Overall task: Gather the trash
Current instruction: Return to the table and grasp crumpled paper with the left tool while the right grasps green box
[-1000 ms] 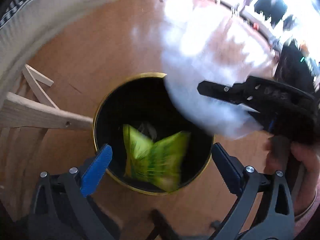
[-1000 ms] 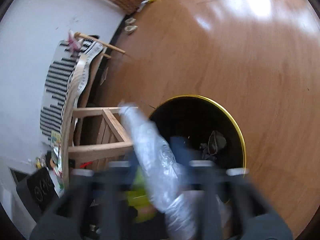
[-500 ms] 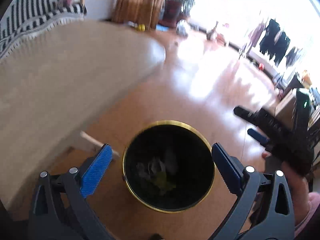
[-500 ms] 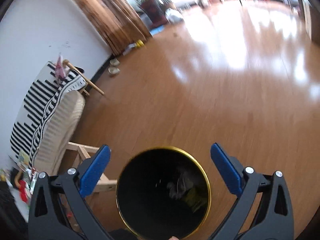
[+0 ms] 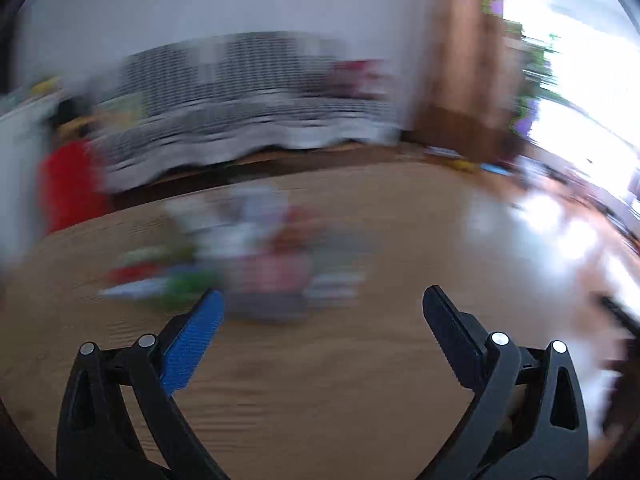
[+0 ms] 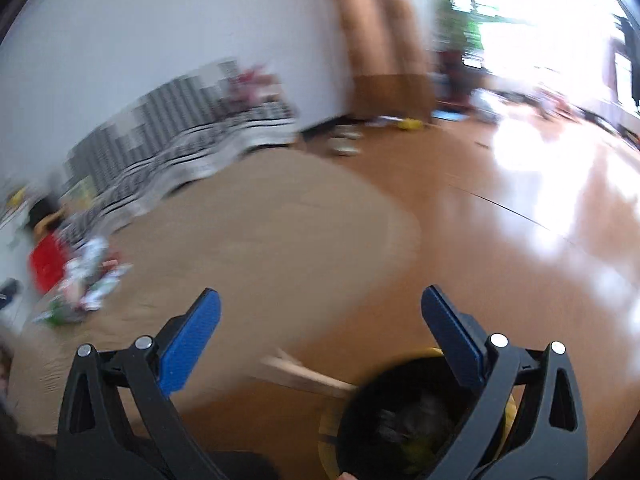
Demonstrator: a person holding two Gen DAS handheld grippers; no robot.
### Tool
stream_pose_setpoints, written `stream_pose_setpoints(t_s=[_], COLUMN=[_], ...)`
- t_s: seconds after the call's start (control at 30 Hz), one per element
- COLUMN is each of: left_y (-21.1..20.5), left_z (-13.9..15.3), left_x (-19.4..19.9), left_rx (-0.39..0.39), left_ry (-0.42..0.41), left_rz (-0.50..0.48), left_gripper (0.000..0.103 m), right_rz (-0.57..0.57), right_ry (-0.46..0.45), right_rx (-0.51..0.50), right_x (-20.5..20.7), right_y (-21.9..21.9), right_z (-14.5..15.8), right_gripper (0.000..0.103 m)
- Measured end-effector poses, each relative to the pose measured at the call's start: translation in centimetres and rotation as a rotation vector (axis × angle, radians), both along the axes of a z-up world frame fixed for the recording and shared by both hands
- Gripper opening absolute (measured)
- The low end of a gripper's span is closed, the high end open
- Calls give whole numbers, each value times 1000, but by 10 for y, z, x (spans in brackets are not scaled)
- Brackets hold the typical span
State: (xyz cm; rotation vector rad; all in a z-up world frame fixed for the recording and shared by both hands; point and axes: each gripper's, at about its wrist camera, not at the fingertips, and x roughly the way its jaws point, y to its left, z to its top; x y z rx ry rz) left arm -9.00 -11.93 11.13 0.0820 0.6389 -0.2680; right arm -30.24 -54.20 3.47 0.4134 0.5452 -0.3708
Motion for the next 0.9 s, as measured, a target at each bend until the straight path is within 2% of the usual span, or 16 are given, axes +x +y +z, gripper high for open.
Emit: stream_pose_setpoints(t_s=[0.07, 0.1, 0.13, 0.23, 0.37, 0.4, 0.47, 0.67, 0.7, 0.77, 0.8, 0.83, 0.87, 0.9], left_y=[67, 93, 109, 143, 155, 156, 158, 143, 143, 142, 140, 138, 135, 132], left_z=[-12, -21, -29, -51, -79, -84, -84, -93, -95, -98, -99, -102, -104, -104], left_x=[29, 44, 55, 86, 114, 121, 129, 151, 155, 162, 166, 171, 173, 172], left_rx=[19, 19, 9, -66, 4, -6, -43, 9, 8, -8, -16, -27, -31, -9], left_ry=[36, 60, 80, 146, 170, 184, 192, 192, 204, 220, 233, 254, 272, 262], left_rz=[190, 242, 254, 222, 157, 132, 87, 10, -4, -38, -58, -82, -97, -100], left_gripper=[97, 97, 97, 97, 97, 97, 97, 96, 96, 92, 88, 80, 73, 71], right_rz=[104, 170, 224, 378, 456, 461, 455, 468, 468, 472, 472, 473, 475, 485], right_ry=[-36, -49, -48, -7, 83, 98, 100, 129, 125, 120, 127, 135, 145, 153], right_rx=[-2, 3, 10, 57, 95, 114, 137, 260, 271, 291, 307, 325, 349, 365], right_x=[38, 63, 85, 153, 230, 250, 263, 300, 304, 307, 308, 308, 309, 309], right_y=[30, 50, 68, 123, 175, 185, 189, 203, 203, 202, 201, 200, 200, 201], right_z=[20, 27, 31, 28, 6, -1, -11, -31, -32, -32, -33, -35, -38, -39], right_gripper=[97, 97, 97, 97, 97, 97, 97, 97, 95, 76, 61, 53, 51, 48])
